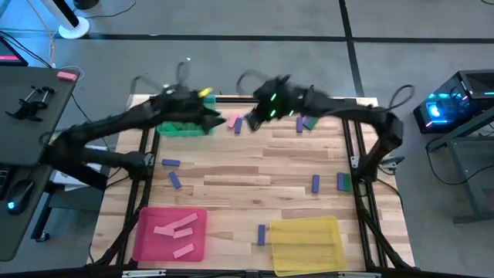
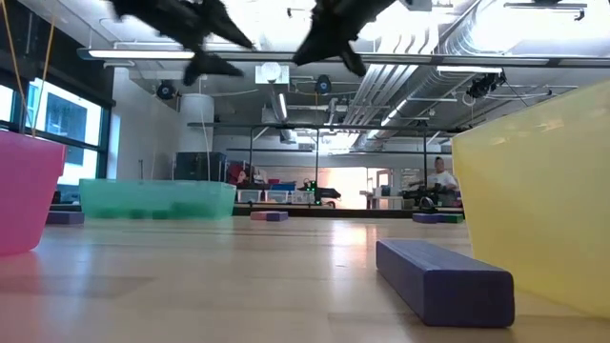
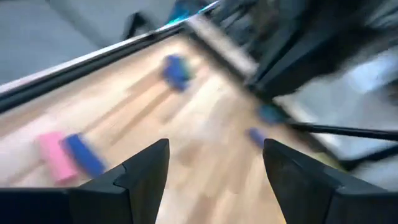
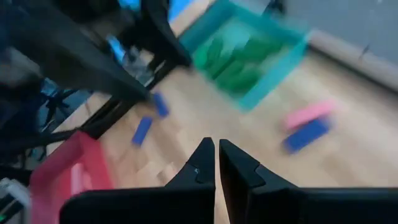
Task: Sort blocks
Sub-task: Put the pink block into the pink bin
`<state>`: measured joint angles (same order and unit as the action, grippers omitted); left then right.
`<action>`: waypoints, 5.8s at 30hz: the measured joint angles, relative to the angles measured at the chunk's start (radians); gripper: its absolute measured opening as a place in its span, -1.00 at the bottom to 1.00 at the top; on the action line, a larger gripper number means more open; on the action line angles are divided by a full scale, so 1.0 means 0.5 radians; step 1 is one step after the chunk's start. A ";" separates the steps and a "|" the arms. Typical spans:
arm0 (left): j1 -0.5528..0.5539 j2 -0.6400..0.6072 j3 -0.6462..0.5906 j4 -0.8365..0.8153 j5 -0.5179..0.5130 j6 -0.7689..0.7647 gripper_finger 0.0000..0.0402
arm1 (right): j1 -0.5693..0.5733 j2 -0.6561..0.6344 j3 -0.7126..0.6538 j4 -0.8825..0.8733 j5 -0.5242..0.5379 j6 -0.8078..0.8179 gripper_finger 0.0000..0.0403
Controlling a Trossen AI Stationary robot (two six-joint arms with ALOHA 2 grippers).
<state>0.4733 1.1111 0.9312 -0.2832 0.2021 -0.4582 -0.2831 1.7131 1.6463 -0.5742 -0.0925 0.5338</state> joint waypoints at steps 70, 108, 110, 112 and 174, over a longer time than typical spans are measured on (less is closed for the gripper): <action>0.305 2.175 1.529 -1.434 -0.280 0.374 -0.06 | -0.570 -0.372 0.000 -0.114 -0.517 -0.531 -1.00; 0.218 2.170 1.468 -1.279 -0.502 0.554 -0.06 | -0.570 -0.372 0.000 -0.092 -0.502 -0.540 -1.00; 0.195 2.170 1.468 -1.266 -0.482 0.617 -0.06 | -0.571 -0.372 0.000 -0.092 -0.502 -0.544 -1.00; 0.174 2.171 1.468 -1.258 -0.455 0.723 -0.06 | -0.570 -0.371 0.000 -0.092 -0.501 -0.545 -1.00; -1.609 -0.363 0.173 -1.180 -0.435 -0.839 -0.72 | -0.287 -0.334 0.000 0.230 -1.088 -0.467 -1.00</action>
<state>-0.3311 0.9298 1.0177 -0.8734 -0.0154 -0.8776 -0.4265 1.5463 1.6463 -0.4592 -0.6363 0.3001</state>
